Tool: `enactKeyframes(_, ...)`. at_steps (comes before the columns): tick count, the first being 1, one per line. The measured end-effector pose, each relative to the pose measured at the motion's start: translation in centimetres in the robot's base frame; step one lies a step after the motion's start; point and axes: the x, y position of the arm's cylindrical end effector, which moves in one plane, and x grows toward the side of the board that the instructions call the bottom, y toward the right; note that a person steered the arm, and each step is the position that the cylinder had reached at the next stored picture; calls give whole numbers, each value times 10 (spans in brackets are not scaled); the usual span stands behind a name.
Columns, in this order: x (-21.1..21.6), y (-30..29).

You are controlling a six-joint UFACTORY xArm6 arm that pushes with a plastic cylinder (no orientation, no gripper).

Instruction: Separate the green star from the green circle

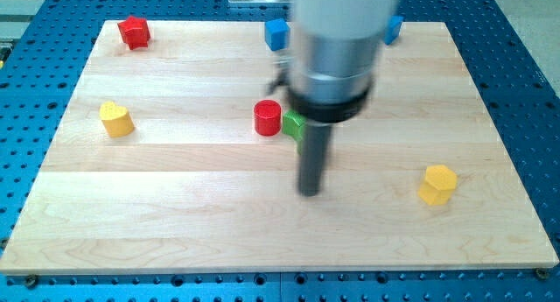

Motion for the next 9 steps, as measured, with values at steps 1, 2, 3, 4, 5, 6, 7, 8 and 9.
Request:
enactKeyframes(1,-6,-130)
enactKeyframes(2,-22,-204)
enactKeyframes(3,-59,-209)
enactKeyframes(4,-59,-235)
enactKeyframes(5,-58,-279)
enactKeyframes(6,-58,-279)
enactKeyframes(7,-58,-278)
enactKeyframes(8,-58,-276)
enactKeyframes(9,-55,-255)
